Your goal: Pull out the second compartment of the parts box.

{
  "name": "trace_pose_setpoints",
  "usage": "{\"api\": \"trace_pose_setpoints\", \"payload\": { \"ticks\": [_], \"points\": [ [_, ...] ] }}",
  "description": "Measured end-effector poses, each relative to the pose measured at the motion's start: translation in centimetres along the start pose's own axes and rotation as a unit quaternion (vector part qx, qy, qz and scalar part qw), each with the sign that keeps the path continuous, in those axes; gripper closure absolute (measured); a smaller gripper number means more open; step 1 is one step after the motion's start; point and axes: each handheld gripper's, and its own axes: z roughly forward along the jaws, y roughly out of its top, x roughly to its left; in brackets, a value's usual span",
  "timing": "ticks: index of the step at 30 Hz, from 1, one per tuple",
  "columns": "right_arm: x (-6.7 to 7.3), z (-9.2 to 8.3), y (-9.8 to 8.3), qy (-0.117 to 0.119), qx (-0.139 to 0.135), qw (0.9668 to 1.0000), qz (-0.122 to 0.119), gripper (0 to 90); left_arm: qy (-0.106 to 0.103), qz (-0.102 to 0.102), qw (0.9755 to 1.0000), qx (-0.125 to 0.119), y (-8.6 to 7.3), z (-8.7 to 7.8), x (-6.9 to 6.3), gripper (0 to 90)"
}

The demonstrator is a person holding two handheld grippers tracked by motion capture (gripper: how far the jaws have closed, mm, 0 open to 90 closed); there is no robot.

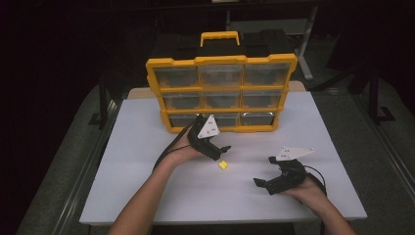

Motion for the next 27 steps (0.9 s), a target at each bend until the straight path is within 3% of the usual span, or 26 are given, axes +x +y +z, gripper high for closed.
{"api": "trace_pose_setpoints", "payload": {
  "ticks": [13,27],
  "points": [
    [0.01,0.02,0.00,0.000,0.001,1.0000,-0.001,0.0,0.013,0.023,0.9996,-0.001,0.09,-0.02,-0.24,0.7],
    [0.02,0.01,-0.01,0.000,0.001,1.0000,-0.001,0.0,0.035,0.070,0.9969,0.010,0.16,-0.03,-0.60,0.7]
  ]
}}
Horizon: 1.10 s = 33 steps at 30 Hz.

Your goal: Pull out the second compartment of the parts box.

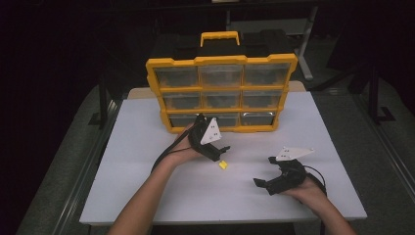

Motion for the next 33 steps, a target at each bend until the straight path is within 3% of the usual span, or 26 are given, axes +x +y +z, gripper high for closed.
{"api": "trace_pose_setpoints", "payload": {
  "ticks": [10,25,33],
  "points": [
    [0.00,0.00,0.00,0.000,0.000,1.0000,0.000,0.0,0.014,0.035,0.9993,0.005,0.03,0.02,-0.28,0.7],
    [0.00,0.00,-0.01,0.000,0.000,1.0000,0.000,0.0,0.031,0.063,0.9975,0.007,0.11,-0.05,-0.52,0.7],
    [0.00,0.03,0.00,0.000,0.000,1.0000,0.000,0.0,0.044,0.087,0.9952,0.012,0.16,-0.15,-0.64,0.7]
  ]
}}
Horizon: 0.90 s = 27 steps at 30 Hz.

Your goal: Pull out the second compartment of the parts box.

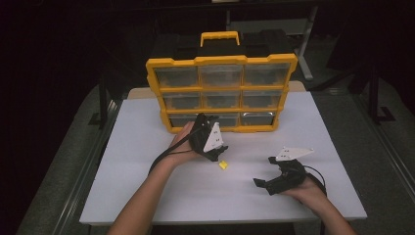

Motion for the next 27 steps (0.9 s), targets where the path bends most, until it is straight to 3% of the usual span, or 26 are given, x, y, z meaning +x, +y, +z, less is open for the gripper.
{"api": "trace_pose_setpoints", "payload": {
  "ticks": [27],
  "points": [
    [0.01,-0.02,0.00,0.000,0.000,1.0000,0.001,0.0,0.031,0.066,0.9972,0.015,0.24,-0.16,-0.40,0.7]
  ]
}}
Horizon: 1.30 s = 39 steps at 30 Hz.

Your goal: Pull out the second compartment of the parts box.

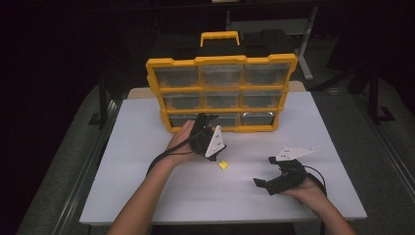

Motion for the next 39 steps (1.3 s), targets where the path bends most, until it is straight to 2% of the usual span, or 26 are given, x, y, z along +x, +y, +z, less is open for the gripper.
{"api": "trace_pose_setpoints", "payload": {
  "ticks": [8,18,30,35,39],
  "points": [
    [-0.01,-0.01,0.00,0.000,0.000,1.0000,-0.001,0.0,0.010,0.024,0.9997,0.005,0.15,-0.02,-0.22,0.7],
    [0.00,-0.03,0.00,0.000,-0.001,1.0000,0.000,0.0,0.025,0.059,0.9978,0.015,0.23,0.02,-0.55,0.7],
    [0.01,-0.03,0.00,0.000,-0.001,1.0000,0.000,0.0,0.044,0.103,0.9934,0.027,0.31,0.08,-0.95,0.7],
    [-0.03,-0.01,-0.01,0.000,0.000,1.0000,-0.001,0.0,0.055,0.112,0.9918,0.028,0.34,-0.06,-0.96,0.6],
    [0.02,-0.01,-0.01,-0.001,0.000,1.0000,-0.001,0.0,0.063,0.126,0.9896,0.032,0.32,-0.11,-1.01,0.7]
  ]
}}
